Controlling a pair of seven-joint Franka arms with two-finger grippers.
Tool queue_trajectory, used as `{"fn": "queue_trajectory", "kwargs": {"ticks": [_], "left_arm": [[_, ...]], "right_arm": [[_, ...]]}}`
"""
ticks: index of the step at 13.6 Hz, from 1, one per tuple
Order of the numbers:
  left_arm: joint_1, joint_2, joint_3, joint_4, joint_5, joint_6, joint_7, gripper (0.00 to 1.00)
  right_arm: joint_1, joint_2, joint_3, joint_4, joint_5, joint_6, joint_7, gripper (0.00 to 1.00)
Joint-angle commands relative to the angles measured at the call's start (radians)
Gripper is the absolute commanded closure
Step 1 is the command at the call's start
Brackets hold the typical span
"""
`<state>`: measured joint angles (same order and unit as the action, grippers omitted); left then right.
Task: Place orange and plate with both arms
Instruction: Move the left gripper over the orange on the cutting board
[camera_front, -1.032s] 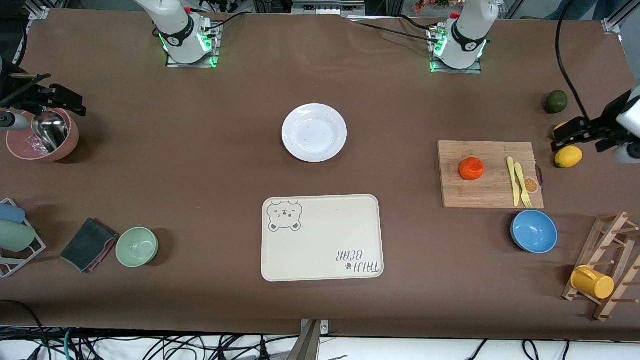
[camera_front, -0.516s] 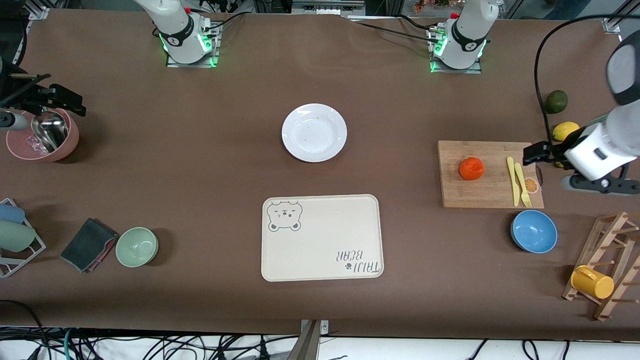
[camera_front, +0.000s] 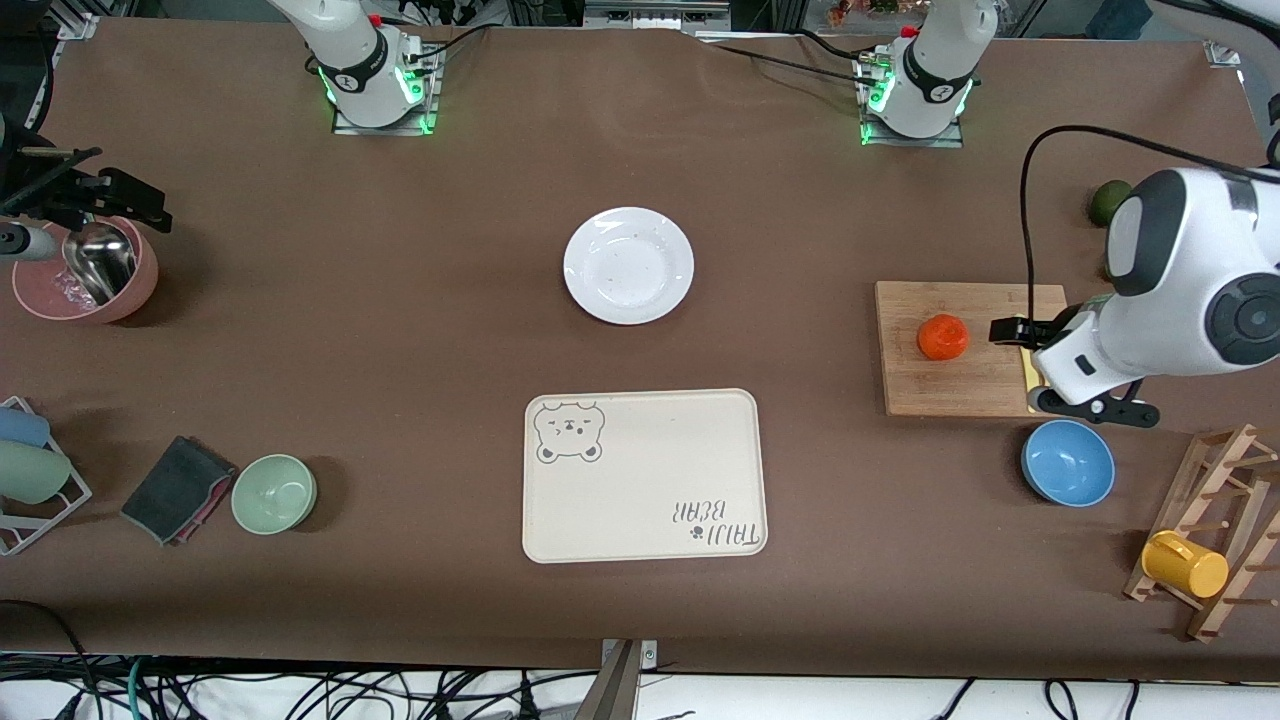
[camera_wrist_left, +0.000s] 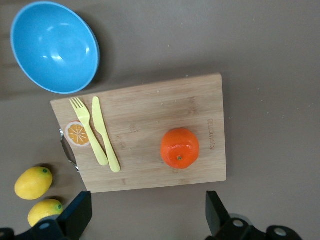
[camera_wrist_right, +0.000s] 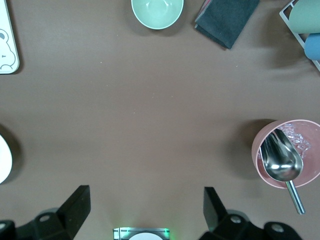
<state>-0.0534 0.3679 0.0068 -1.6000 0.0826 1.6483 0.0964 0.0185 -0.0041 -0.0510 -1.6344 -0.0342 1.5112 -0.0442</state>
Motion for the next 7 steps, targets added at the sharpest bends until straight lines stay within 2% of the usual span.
{"fn": "queue_trajectory", "kwargs": {"ticks": [1,3,7], "left_arm": [[-0.005,-0.014,-0.027,-0.139,0.006,0.124,0.011,0.00],[0.009,-0.021,-0.030,-0.236,0.000,0.215,0.013,0.00],[0.015,-0.018,-0.030,-0.345,-0.004,0.329,0.023,0.00]], "right_arm": [[-0.003,0.006,0.000,0.019,0.016,-0.017,0.001,0.00],[-0.003,0.006,0.002,0.019,0.016,-0.017,0.001,0.00],[-0.003,0.006,0.002,0.019,0.016,-0.017,0.001,0.00]]}}
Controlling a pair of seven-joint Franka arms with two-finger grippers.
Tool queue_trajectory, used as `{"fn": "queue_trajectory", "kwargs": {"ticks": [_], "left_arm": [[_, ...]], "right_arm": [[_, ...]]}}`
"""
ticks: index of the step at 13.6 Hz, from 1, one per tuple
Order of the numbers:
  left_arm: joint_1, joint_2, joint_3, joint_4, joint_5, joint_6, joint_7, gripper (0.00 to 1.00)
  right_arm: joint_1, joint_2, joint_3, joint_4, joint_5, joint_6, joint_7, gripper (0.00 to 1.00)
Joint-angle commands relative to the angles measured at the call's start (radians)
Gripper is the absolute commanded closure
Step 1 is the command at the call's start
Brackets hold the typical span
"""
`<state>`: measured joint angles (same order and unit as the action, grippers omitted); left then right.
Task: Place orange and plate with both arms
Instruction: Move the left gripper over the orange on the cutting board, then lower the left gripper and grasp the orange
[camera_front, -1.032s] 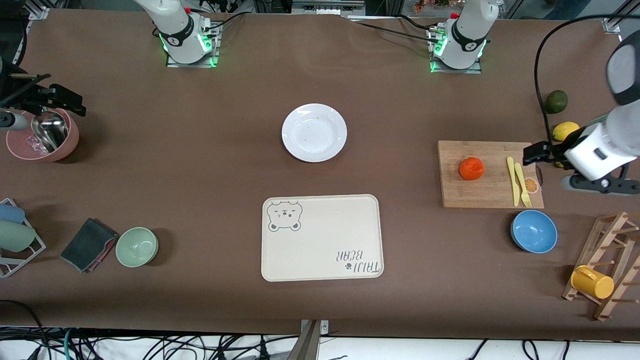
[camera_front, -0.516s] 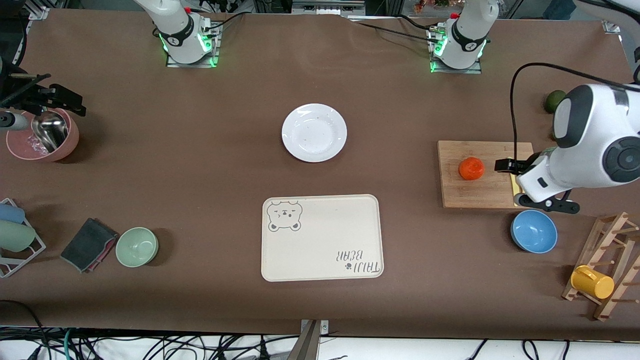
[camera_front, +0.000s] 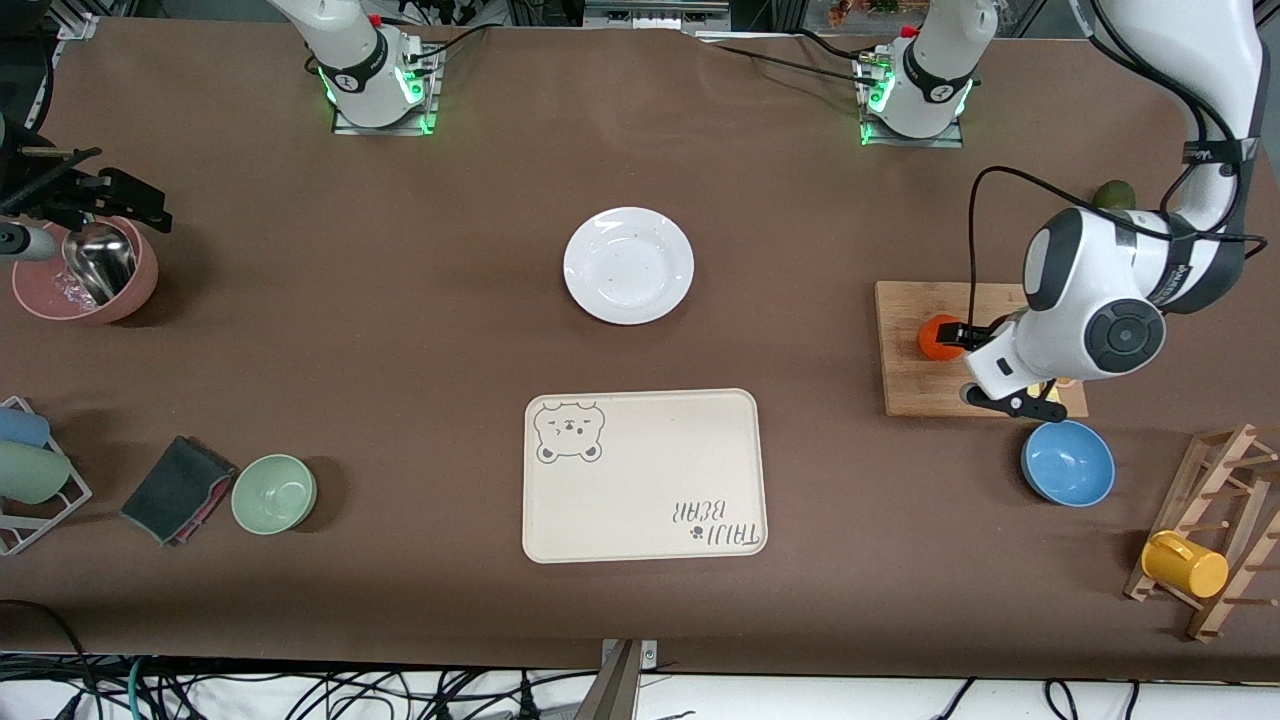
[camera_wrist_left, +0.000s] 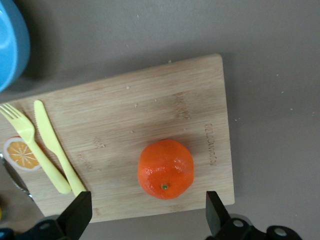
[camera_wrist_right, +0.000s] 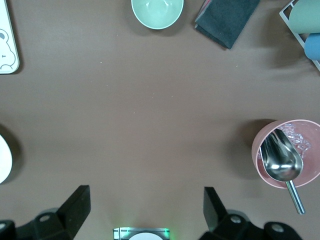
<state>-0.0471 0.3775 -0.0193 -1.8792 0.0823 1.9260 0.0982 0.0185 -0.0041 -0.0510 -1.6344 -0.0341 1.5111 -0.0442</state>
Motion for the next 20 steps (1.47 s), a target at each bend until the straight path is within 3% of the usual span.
{"fn": "queue_trajectory", "kwargs": {"ticks": [1,6,20], "left_arm": [[0.010,-0.028,-0.004,-0.090,-0.006,0.074,0.021,0.00],[0.038,-0.002,-0.004,-0.155,-0.038,0.143,0.028,0.00],[0.056,0.064,-0.002,-0.152,-0.134,0.171,0.061,0.00]], "right_arm": [[-0.003,0.006,0.002,0.019,0.016,-0.017,0.000,0.00],[-0.003,0.006,0.002,0.019,0.016,-0.017,0.001,0.00],[-0.005,0.006,-0.001,0.019,0.017,-0.017,0.000,0.00]]}}
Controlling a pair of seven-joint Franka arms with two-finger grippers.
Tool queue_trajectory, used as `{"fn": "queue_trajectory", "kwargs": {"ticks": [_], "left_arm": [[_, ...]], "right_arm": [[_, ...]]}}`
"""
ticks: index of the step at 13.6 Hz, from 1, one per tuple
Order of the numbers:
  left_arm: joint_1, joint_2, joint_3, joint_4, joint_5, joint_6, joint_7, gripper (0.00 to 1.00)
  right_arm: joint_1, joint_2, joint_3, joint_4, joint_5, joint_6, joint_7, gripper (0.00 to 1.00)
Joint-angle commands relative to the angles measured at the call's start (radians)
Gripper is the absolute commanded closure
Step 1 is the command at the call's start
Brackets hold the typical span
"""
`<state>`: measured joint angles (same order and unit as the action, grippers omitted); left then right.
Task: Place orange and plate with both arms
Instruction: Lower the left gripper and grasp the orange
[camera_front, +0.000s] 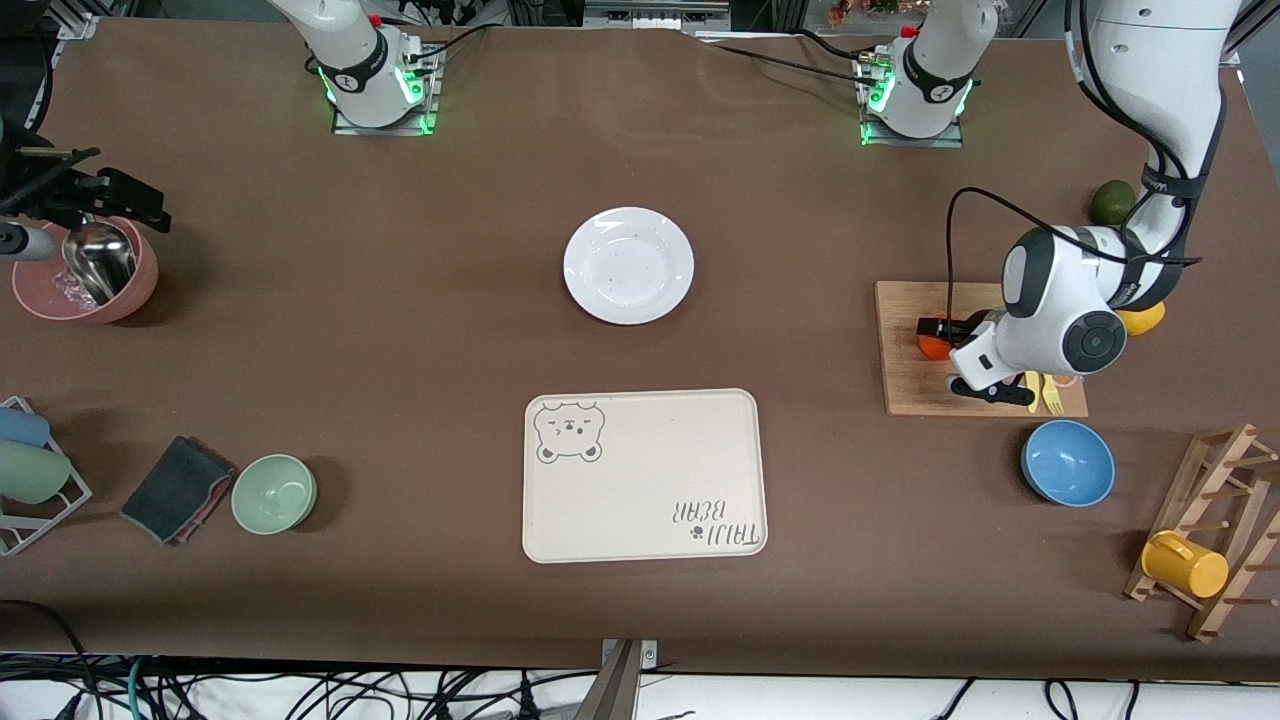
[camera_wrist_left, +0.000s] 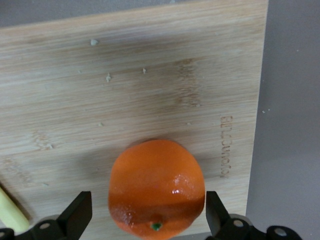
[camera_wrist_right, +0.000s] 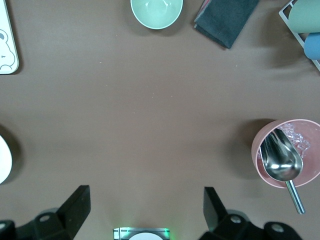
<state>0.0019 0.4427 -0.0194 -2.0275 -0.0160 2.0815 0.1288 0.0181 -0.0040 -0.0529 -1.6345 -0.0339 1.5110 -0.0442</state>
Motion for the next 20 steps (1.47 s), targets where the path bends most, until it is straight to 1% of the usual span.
{"fn": "queue_trajectory", "kwargs": {"ticks": [1,4,8,9,13,15,16,18,19,20], "left_arm": [[0.007,-0.001,-0.004,-0.003,-0.038,0.015,0.029,0.01],[0.007,0.011,-0.004,-0.002,-0.042,0.017,0.020,0.03],[0.007,0.028,-0.004,0.001,-0.058,0.034,0.020,0.11],[0.007,0.028,-0.002,0.001,-0.059,0.034,0.018,0.18],[0.006,0.025,-0.004,0.019,-0.062,0.032,0.015,0.71],[0.001,0.021,-0.004,0.032,-0.073,0.025,0.015,0.90],[0.003,0.019,-0.004,0.033,-0.073,0.025,0.015,0.96],[-0.006,0.018,-0.007,0.065,-0.082,-0.009,0.012,0.99],[-0.013,0.011,-0.025,0.090,-0.111,-0.053,-0.004,0.99],[-0.014,0.010,-0.063,0.111,-0.120,-0.079,-0.035,0.99]], "right_arm": [[-0.004,0.006,0.002,0.019,0.017,-0.017,0.001,0.00],[-0.004,0.006,0.002,0.019,0.017,-0.018,0.001,0.00],[-0.004,0.006,0.002,0.019,0.019,-0.017,0.000,0.00],[-0.004,0.006,0.002,0.019,0.019,-0.017,0.001,0.00],[-0.004,0.006,0.002,0.019,0.019,-0.017,0.000,0.00],[-0.004,0.006,0.002,0.019,0.019,-0.018,0.001,0.00],[-0.004,0.006,0.002,0.019,0.019,-0.018,0.000,0.00],[-0.004,0.006,0.002,0.018,0.019,-0.018,0.000,0.00],[-0.004,0.006,0.002,0.019,0.019,-0.018,0.000,0.00],[-0.004,0.006,0.002,0.019,0.019,-0.018,0.000,0.00]]}}
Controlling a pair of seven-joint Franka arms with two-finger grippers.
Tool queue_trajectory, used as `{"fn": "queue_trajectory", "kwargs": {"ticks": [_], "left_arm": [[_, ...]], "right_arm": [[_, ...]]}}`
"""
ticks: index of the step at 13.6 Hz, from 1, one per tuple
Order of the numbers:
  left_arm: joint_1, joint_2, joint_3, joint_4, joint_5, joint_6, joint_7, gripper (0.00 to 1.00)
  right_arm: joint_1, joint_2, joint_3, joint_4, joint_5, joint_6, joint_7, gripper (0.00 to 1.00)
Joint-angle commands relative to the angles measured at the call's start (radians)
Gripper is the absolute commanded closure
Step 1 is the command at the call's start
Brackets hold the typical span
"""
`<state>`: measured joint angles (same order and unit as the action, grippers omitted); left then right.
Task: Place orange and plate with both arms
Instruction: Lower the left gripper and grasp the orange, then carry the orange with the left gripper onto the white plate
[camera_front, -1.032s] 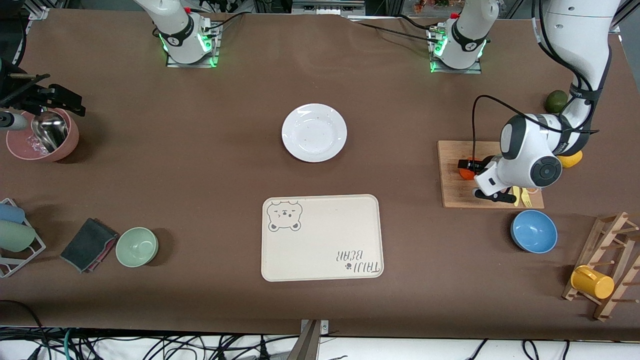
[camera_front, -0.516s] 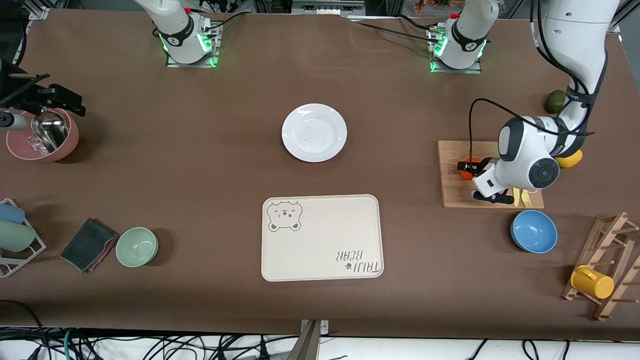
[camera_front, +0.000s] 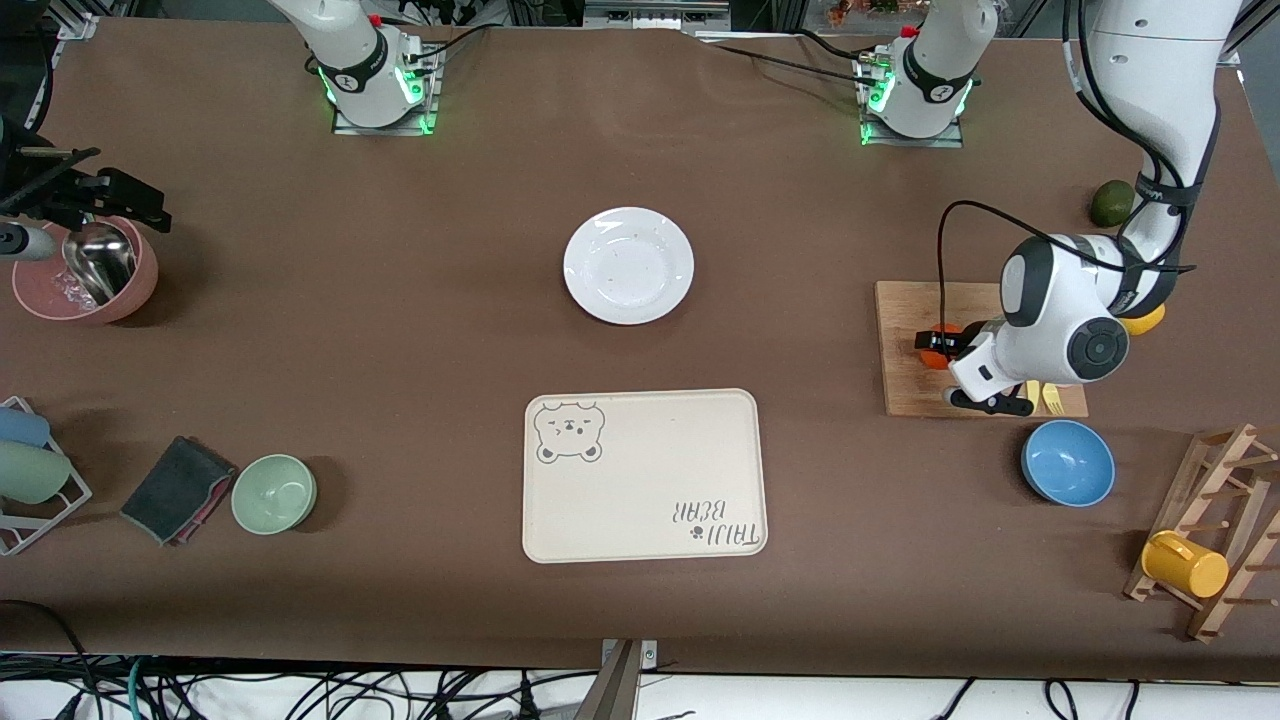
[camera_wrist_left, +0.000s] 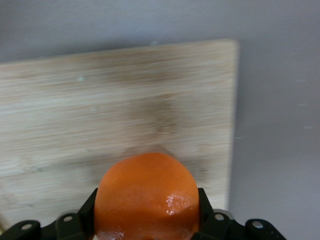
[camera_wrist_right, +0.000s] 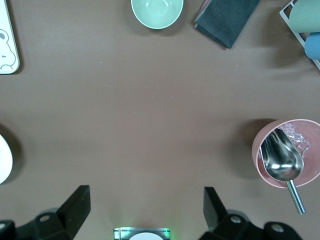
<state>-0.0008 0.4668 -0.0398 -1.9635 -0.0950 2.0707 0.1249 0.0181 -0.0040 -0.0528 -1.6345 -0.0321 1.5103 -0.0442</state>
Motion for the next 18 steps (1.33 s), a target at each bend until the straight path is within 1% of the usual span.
{"fn": "queue_trajectory", "kwargs": {"ticks": [1,5,6,9,10,12,13,14,18], "left_arm": [[-0.012,-0.016,-0.075,0.049,-0.043,-0.072,-0.075,0.99],[-0.015,-0.014,-0.248,0.048,-0.071,-0.051,-0.293,0.99],[-0.015,-0.014,-0.297,0.046,-0.071,-0.037,-0.371,0.99],[-0.036,-0.010,-0.415,0.038,-0.071,0.002,-0.589,0.99],[-0.069,-0.008,-0.436,0.035,-0.071,0.026,-0.669,1.00],[-0.181,0.001,-0.439,0.034,-0.077,0.089,-0.834,1.00],[-0.229,0.010,-0.439,0.032,-0.106,0.127,-0.893,1.00],[-0.272,0.030,-0.439,0.031,-0.127,0.165,-0.916,1.00],[-0.418,0.104,-0.437,0.031,-0.143,0.334,-1.062,1.00]], "right_arm": [[-0.004,0.006,0.002,0.018,0.017,-0.019,0.000,0.00],[-0.004,0.006,-0.002,0.018,0.017,-0.019,0.000,0.00],[-0.004,0.006,-0.002,0.018,0.017,-0.018,0.000,0.00],[-0.004,0.006,-0.002,0.018,0.018,-0.019,0.001,0.00],[-0.004,0.006,-0.002,0.018,0.018,-0.019,0.000,0.00],[-0.004,0.006,-0.002,0.018,0.023,-0.019,0.000,0.00],[-0.004,0.006,-0.002,0.018,0.023,-0.019,0.000,0.00],[-0.004,0.006,-0.002,0.018,0.023,-0.022,0.000,0.00],[-0.004,0.006,-0.002,0.016,0.023,-0.025,0.000,0.00]]}}
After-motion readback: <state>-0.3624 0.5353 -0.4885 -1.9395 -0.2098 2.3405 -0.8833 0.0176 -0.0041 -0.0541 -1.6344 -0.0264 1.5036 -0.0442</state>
